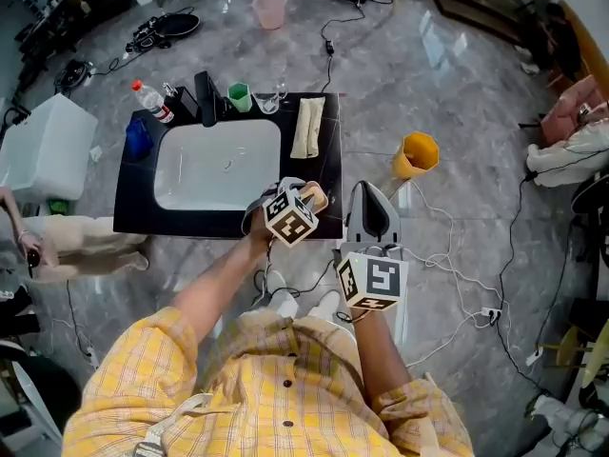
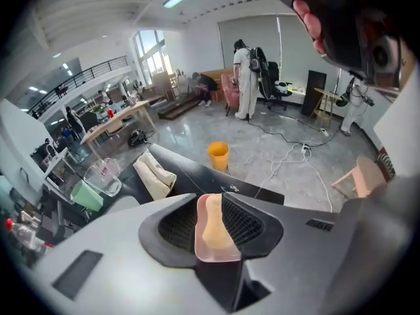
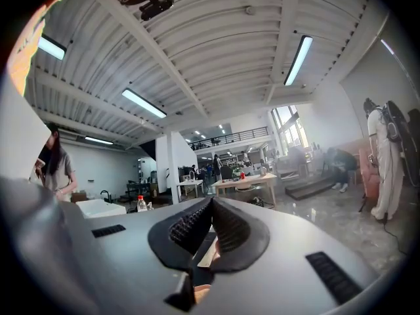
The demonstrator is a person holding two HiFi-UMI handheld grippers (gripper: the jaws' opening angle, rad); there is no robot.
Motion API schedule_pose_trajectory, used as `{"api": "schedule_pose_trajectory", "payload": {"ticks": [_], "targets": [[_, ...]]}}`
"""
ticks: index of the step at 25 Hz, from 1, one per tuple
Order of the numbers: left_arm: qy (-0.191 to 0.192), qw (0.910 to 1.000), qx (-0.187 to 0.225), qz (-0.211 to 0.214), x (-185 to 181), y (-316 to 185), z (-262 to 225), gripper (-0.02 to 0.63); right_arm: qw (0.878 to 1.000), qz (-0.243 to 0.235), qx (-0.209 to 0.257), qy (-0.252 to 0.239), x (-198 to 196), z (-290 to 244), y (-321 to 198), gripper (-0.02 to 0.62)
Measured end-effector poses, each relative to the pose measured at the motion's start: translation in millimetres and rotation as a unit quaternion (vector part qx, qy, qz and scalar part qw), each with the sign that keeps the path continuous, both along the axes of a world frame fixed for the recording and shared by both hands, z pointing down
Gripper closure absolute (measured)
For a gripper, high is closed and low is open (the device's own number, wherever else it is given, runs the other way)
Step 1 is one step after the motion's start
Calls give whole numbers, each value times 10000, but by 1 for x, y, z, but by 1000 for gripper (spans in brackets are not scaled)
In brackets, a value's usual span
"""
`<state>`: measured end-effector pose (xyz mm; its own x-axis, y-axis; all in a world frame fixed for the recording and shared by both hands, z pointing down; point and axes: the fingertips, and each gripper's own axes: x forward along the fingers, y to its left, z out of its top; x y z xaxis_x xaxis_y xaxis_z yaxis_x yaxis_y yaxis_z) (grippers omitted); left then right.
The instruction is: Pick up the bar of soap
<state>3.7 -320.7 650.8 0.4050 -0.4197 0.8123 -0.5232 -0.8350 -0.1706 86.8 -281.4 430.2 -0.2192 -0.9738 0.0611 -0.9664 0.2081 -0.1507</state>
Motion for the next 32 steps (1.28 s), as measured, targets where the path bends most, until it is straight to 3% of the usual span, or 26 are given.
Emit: {"api": "schedule_pose_trajectory", "payload": {"ticks": [10, 18, 25, 32], "targets": [[-849, 9904, -929, 577, 0, 0, 68, 433, 9997, 137, -169, -52, 7, 17, -5, 577], [-995, 9806, -1454, 861, 12, 5, 80, 409, 9995, 145, -263, -19, 7, 23, -13, 575], [-1301, 9691, -1902, 880, 0, 13, 104, 393, 9995, 143, -294, 7, 8, 25, -16, 575], [-1362, 9654, -2006, 959, 1, 12, 106, 393, 9993, 112, -359, 11, 7, 29, -17, 575]]}}
